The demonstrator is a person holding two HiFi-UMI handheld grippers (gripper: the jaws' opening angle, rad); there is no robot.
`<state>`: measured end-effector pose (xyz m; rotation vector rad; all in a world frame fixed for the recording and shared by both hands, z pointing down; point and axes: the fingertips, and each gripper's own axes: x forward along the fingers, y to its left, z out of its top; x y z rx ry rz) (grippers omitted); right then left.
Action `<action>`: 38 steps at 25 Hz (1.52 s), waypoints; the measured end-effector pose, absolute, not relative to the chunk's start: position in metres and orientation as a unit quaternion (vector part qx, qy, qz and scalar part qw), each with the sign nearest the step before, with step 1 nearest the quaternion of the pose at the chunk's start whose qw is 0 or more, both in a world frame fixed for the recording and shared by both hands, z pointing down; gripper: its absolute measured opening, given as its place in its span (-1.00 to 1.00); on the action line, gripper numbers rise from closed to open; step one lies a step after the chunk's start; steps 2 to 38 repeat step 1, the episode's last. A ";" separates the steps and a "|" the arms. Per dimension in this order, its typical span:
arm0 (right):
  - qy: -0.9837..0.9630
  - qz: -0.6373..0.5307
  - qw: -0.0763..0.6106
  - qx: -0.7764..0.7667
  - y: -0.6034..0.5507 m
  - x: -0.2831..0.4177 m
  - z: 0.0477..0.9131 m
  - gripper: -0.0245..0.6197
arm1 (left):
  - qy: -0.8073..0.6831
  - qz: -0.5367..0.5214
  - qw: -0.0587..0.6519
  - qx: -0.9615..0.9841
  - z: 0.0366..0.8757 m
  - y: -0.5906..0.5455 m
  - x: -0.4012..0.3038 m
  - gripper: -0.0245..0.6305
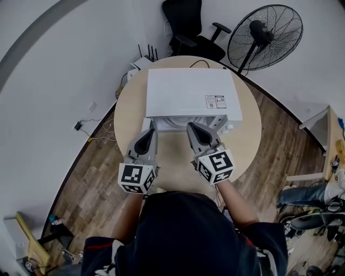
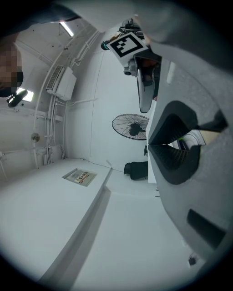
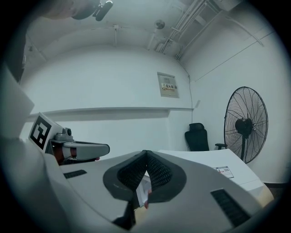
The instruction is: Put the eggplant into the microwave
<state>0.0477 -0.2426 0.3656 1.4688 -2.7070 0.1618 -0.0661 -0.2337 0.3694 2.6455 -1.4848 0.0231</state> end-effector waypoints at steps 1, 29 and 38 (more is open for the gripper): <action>-0.877 0.052 0.029 0.476 -0.242 0.048 0.365 -0.89 | -0.489 0.008 0.053 0.871 0.369 -0.233 -0.066 -0.87; -0.877 0.052 0.029 0.476 -0.242 0.048 0.365 -0.89 | -0.489 0.008 0.053 0.871 0.369 -0.233 -0.066 -0.87; -0.877 0.052 0.029 0.476 -0.242 0.048 0.365 -0.89 | -0.489 0.008 0.053 0.871 0.369 -0.233 -0.066 -0.87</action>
